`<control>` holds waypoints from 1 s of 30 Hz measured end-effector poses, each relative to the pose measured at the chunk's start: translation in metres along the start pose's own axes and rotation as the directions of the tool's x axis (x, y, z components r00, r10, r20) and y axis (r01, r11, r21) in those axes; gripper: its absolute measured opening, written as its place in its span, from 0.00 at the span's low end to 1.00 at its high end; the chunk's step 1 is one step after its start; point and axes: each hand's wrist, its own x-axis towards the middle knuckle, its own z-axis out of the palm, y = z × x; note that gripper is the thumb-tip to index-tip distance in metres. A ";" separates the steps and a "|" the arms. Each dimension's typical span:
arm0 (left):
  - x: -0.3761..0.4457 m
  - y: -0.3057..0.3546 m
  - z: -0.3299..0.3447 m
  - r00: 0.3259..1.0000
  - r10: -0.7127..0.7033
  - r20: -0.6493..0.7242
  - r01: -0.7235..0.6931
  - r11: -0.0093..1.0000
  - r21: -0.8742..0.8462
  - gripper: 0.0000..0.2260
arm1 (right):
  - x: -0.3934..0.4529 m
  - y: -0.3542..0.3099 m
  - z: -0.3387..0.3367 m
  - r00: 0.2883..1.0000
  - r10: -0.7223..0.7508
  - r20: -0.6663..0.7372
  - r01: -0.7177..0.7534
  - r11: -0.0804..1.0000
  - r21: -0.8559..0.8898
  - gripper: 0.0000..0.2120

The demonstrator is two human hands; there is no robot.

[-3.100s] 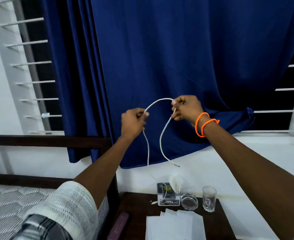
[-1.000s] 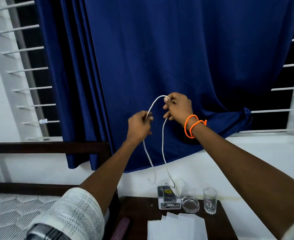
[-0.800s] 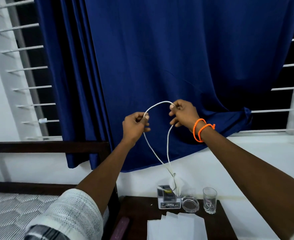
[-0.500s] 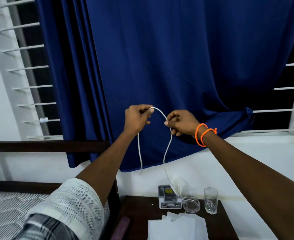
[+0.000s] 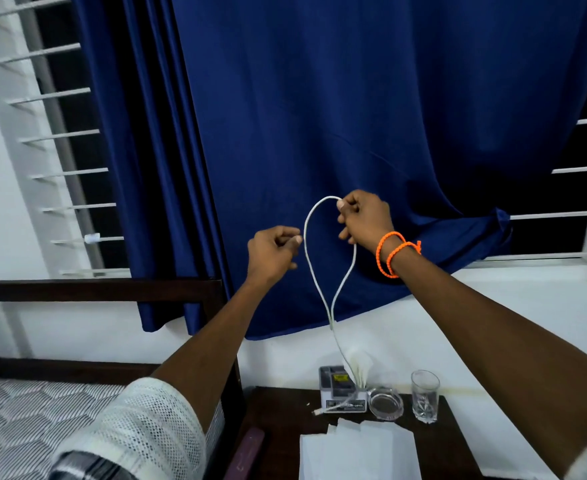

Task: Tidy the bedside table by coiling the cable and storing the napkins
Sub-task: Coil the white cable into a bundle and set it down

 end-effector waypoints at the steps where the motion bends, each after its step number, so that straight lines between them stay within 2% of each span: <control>1: -0.002 -0.002 -0.001 1.000 -0.023 -0.007 0.023 1.000 -0.018 0.07 | -0.001 0.003 0.000 1.000 0.025 0.004 -0.025 0.999 0.019 0.09; 3: -0.004 -0.003 -0.001 0.998 -0.055 -0.013 0.054 0.998 -0.044 0.08 | -0.004 0.009 0.000 0.998 0.059 0.017 -0.059 0.997 0.054 0.08; 7: -0.006 -0.002 0.005 0.994 -0.089 0.058 0.088 0.996 0.027 0.13 | -0.005 0.009 0.000 0.998 0.047 0.039 -0.049 0.997 0.063 0.08; 10: -0.005 -0.002 0.012 0.990 -0.120 0.077 0.118 0.993 0.026 0.11 | -0.004 0.006 0.001 0.998 0.030 0.049 -0.034 0.997 0.074 0.08; 13: -0.003 0.002 0.015 0.990 -0.138 0.026 0.139 0.989 -0.042 0.08 | -0.003 0.005 -0.002 0.997 0.045 0.068 -0.049 0.996 0.069 0.07; 16: 0.003 0.009 0.012 0.998 -0.065 -0.020 0.064 0.996 -0.061 0.06 | -0.006 0.010 -0.007 0.988 0.067 0.137 -0.070 0.997 0.017 0.06; 19: 0.013 0.018 0.008 1.000 0.019 -0.018 -0.019 1.000 -0.012 0.07 | -0.010 0.012 -0.010 0.978 0.044 0.204 -0.038 0.999 -0.033 0.06; 27: 0.026 0.041 0.009 0.973 0.215 0.086 -0.227 0.957 0.178 0.07 | -0.008 -0.011 -0.005 0.955 -0.106 0.278 0.122 0.992 -0.042 0.04; 30: 0.026 0.041 0.009 0.968 0.236 0.084 -0.248 0.949 0.196 0.06 | -0.003 -0.017 -0.004 0.953 -0.119 0.278 0.135 0.990 -0.039 0.02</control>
